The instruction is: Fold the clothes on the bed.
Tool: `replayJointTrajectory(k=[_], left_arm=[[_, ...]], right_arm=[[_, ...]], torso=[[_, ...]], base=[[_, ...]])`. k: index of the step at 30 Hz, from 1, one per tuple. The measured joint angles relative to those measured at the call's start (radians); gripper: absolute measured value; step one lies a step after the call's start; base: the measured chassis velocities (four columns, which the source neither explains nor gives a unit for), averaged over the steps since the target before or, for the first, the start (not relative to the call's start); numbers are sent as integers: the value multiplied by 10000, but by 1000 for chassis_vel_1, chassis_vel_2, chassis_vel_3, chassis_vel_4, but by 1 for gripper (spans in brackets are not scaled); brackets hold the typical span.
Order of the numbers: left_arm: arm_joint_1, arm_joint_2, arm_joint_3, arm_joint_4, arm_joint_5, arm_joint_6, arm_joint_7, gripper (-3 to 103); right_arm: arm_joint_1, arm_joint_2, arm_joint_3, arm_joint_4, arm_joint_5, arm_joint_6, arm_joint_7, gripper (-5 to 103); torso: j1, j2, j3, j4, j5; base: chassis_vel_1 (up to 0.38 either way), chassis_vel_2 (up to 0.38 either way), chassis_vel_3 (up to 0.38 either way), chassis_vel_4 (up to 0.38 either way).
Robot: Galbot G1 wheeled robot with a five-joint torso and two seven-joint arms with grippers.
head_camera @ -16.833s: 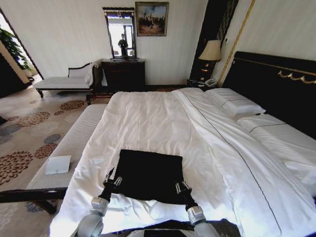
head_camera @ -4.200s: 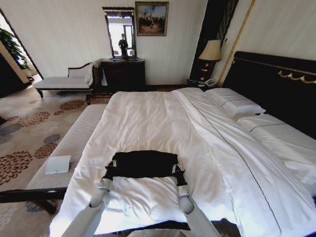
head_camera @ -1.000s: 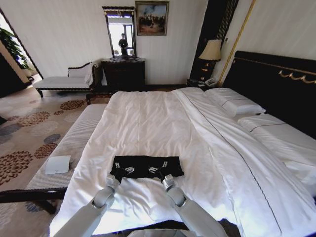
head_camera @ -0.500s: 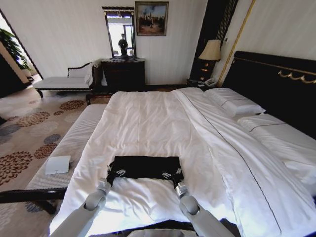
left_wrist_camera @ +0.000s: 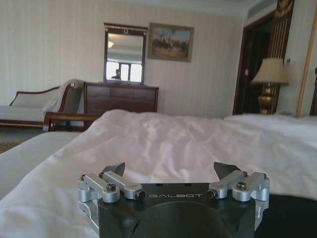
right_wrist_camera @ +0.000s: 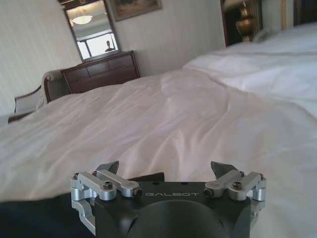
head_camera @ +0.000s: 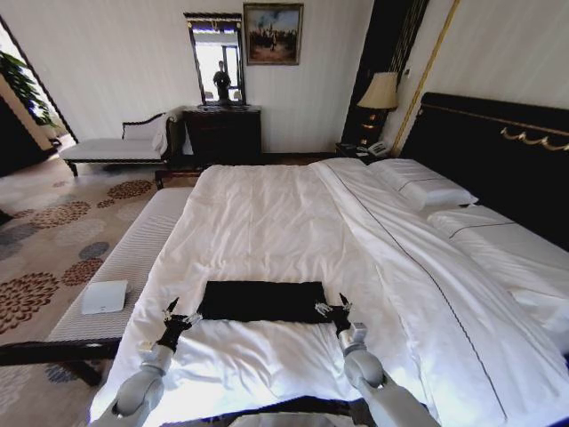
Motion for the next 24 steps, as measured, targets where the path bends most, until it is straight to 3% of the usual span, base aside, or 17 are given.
replayJointTrajectory(k=[3, 4, 8, 14, 17, 24], left_arm=[[1185, -360, -667, -1049, -67, -245, 128, 100], [1185, -360, -667, -1049, -67, -245, 128, 100], [2639, -791, -1228, -2126, -44, -524, 254, 100], [3572, -880, -1363, -2974, 30, -798, 256, 100], [4517, -901, -1158, -3678, 457, -1233, 251, 100], [5362, -1194, -1342, -4149, 691, -1913, 260, 100]], right_arm=[[-82, -269, 758, 638, 2374, -1194, -369, 100], [-82, -269, 758, 638, 2374, -1194, -369, 100], [245, -640, 1227, 303, 3875, -2402, -1243, 100], [704, -659, 1438, -306, 4524, -3591, -1807, 100], [1035, -592, 1650, -779, 5229, -4559, -2173, 100], [941, -701, 1805, -1176, 5283, -5705, -2747, 100]], torso=[[0, 0, 0, 1, 2], [0, 0, 0, 1, 2], [-1, 0, 0, 4, 4], [0, -1, 1, 2, 4], [2, -1, 1, 3, 5], [1, 0, 1, 2, 3]], base=[[0, 0, 0, 0], [0, 0, 0, 0], [0, 0, 0, 0], [0, 0, 0, 0], [0, 0, 0, 0], [0, 0, 0, 0]])
